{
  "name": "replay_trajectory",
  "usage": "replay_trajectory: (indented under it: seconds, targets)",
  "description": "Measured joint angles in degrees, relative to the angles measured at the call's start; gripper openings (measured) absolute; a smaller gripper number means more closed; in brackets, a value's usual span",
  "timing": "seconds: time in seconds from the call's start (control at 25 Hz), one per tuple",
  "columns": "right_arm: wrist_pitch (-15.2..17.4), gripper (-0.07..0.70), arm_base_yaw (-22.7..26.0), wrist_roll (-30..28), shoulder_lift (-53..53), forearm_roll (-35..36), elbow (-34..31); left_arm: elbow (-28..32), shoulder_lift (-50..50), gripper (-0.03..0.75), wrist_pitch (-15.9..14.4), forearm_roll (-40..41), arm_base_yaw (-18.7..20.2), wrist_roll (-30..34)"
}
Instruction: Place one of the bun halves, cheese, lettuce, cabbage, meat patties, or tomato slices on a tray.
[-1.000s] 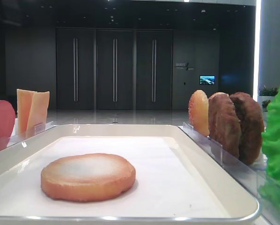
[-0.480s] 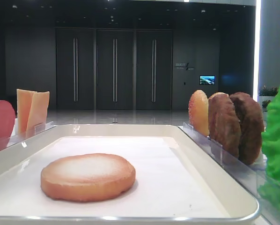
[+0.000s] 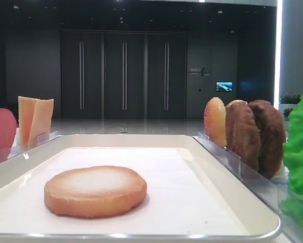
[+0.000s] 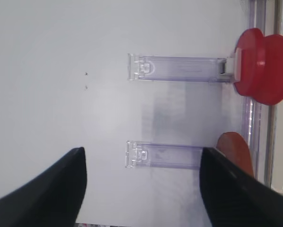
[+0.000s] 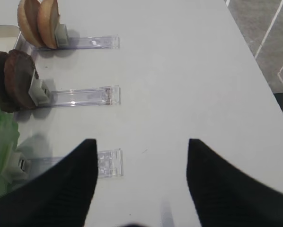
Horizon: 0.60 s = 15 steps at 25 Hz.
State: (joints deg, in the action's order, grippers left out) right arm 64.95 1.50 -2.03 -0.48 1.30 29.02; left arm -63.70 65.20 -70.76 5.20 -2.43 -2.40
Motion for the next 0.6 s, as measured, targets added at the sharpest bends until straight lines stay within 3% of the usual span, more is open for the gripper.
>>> replay_trajectory:
  seconds: [0.36, 0.6]
  targets:
    - [0.0, 0.399, -0.2, 0.0, 0.0, 0.0, 0.0, 3.5, -4.1, 0.566, -0.2, 0.2, -1.1, 0.4]
    - [0.0, 0.399, -0.2, 0.0, 0.0, 0.0, 0.0, 11.1, -16.8, 0.566, -0.2, -0.7, -1.1, 1.3]
